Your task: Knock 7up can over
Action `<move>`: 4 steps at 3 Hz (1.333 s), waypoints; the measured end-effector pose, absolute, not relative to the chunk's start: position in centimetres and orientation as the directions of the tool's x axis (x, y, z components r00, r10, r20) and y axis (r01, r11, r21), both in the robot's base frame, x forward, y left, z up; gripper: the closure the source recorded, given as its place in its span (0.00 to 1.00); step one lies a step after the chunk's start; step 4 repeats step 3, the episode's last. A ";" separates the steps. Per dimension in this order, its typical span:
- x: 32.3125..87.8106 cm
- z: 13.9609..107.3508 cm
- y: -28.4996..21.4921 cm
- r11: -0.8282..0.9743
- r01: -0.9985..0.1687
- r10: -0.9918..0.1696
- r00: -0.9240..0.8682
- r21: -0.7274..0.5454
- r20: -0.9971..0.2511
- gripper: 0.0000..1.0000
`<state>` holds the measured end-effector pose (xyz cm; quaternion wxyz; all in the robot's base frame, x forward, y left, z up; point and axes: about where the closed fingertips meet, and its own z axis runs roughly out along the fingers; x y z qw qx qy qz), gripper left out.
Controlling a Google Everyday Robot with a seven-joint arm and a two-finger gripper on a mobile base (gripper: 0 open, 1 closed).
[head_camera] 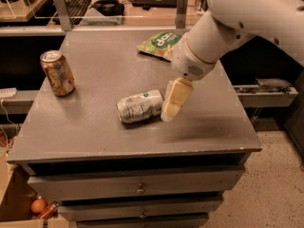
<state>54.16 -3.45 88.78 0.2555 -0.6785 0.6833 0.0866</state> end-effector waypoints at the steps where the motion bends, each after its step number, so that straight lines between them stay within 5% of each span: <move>1: 53.8 89.8 -7.0 0.117 -0.966 -0.867 0.014 -0.230 -0.498 0.00; 2: 53.5 91.6 -13.2 0.175 -0.958 -0.830 -0.021 -0.226 -0.557 0.00; 4: 53.6 93.6 -13.6 0.169 -0.951 -0.817 0.012 -0.259 -0.577 0.00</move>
Offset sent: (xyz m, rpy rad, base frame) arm -0.0079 -0.2022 0.0788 0.2487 -0.0618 -0.1197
